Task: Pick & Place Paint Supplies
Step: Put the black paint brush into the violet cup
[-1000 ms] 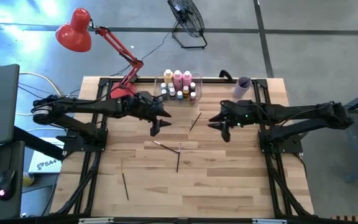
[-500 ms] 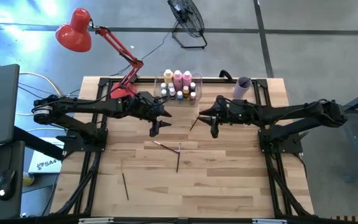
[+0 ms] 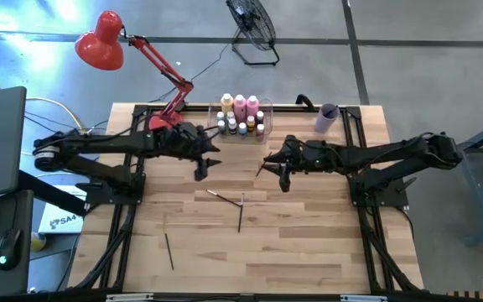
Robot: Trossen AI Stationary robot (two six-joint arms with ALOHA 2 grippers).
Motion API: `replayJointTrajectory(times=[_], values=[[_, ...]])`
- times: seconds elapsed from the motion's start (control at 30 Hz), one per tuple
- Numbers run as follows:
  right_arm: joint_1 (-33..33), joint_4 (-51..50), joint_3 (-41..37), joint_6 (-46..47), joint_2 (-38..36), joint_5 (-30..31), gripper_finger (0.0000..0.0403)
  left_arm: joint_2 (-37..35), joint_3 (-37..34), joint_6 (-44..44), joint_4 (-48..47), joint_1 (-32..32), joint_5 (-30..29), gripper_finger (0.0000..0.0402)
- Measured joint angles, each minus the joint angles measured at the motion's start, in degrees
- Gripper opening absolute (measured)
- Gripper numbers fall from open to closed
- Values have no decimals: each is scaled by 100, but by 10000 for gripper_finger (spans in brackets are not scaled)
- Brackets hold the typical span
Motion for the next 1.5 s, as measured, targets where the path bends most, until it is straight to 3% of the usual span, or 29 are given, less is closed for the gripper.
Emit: replayJointTrajectory(times=[0.13,0.3,0.43,0.73,1.5], values=[[24,15,0,-28,0,2,107,-391,-2,-4,-928,0,-77,198],[22,32,0,-44,0,283,107,-738,-117,-4,-1263,0,-142,198],[22,31,0,-45,0,558,107,-1047,-479,-43,-1120,0,-143,198],[22,42,0,-46,0,557,107,-1684,-1374,-305,-285,2,-192,198],[20,170,0,-2,0,536,107,-1851,-1412,158,-285,2,-388,198]])
